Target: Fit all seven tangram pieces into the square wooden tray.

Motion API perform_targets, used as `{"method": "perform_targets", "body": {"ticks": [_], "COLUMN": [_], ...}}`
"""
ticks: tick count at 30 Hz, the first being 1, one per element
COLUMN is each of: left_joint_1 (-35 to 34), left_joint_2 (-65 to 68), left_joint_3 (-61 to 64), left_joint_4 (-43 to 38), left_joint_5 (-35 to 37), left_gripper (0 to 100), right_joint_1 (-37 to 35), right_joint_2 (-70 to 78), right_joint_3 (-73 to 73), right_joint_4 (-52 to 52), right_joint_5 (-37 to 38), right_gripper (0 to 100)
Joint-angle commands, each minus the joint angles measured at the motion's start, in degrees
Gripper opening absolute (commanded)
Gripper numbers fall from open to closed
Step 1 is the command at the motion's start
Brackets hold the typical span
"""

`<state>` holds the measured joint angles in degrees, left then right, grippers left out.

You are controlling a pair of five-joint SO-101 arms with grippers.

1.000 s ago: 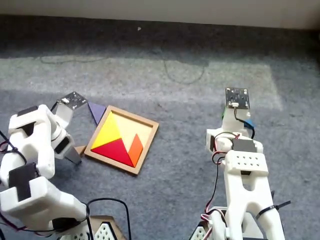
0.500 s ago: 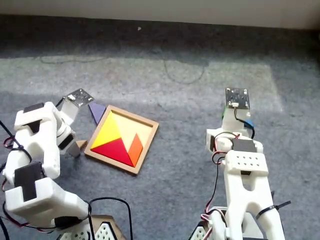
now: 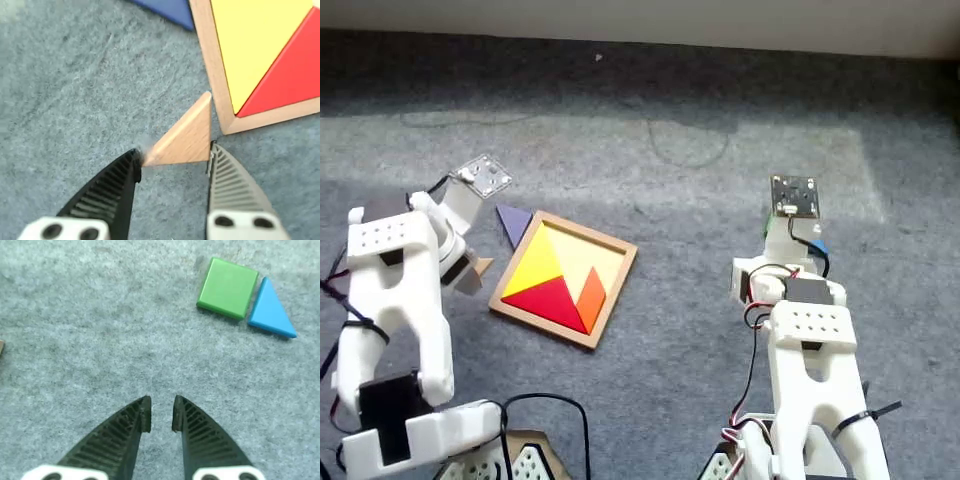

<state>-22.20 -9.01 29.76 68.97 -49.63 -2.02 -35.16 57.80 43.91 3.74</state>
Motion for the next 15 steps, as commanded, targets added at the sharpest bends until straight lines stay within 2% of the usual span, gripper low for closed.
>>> {"method": "perform_targets", "body": {"ticks": [1,6,15], "left_joint_1": [5.05,11.82,19.38], "left_joint_2": [-4.26,-4.44,-4.44], "left_joint_3": [-0.13,0.31,0.48], "left_joint_4": [0.44,0.44,0.44], "left_joint_5": [0.97,0.97,0.88], "left_gripper": [6,7,7], "right_joint_1": [0.66,0.66,0.66], "right_joint_2": [-1.45,-1.45,-1.45], "right_joint_3": [-0.48,-0.4,-0.4], "right_joint_4": [-1.45,-1.45,-1.45], "right_joint_5": [0.09,0.09,0.09], "right_gripper": [8.1,8.1,8.1]}}
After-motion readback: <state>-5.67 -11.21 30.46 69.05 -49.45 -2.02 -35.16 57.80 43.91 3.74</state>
